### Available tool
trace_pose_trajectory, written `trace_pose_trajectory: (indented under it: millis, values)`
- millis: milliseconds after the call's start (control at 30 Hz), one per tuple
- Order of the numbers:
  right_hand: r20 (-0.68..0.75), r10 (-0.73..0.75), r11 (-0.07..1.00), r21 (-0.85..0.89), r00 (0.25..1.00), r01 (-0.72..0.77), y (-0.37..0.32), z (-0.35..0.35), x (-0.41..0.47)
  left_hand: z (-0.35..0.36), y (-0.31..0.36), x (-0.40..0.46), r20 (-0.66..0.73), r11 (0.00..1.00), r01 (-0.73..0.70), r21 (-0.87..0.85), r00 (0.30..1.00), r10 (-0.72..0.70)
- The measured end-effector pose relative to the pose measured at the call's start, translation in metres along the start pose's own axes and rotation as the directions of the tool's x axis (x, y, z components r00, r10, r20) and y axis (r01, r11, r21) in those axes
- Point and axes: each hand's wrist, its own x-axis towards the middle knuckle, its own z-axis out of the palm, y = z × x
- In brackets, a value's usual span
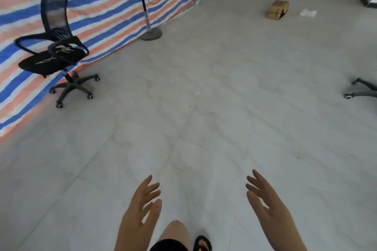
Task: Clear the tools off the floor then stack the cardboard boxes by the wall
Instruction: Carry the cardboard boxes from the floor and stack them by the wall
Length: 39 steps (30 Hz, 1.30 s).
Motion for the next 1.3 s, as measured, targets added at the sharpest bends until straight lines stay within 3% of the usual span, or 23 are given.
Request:
trace_pose_trajectory:
  millis: [267, 500, 633, 867, 1133, 1300]
  values:
    - [-0.099, 0.036, 0.999, -0.011, 0.994, -0.037, -0.012, 0.032, 0.169, 0.033, 0.004, 0.202, 0.156, 1.000, -0.010, 0.024, 0.988, 0.006]
    - [-0.199, 0.029, 0.999, 0.039, 0.980, -0.022, -0.070, 0.069, 0.344, 0.040, 0.038, 0.413, 0.230, 0.997, -0.064, 0.032, 0.972, 0.055]
    - [-0.269, 0.065, 0.995, 0.093, 0.961, -0.042, -0.086, 0.064, 0.415, 0.080, 0.053, 0.513, 0.315, 0.998, -0.057, -0.003, 0.948, 0.055]
    - [-0.431, 0.089, 0.991, 0.125, 0.898, -0.039, -0.096, 0.001, 0.555, 0.204, 0.084, 0.659, 0.407, 0.998, -0.058, -0.028, 0.911, 0.065]
    - [-0.481, 0.051, 0.997, 0.080, 0.875, -0.014, -0.122, -0.137, 0.745, 0.367, 0.143, 0.804, 0.422, 0.993, -0.115, -0.027, 0.899, 0.116]
    - [-0.451, 0.072, 0.996, 0.084, 0.889, -0.038, -0.125, -0.183, 0.851, 0.433, 0.161, 0.887, 0.413, 0.994, -0.105, -0.023, 0.905, 0.105]
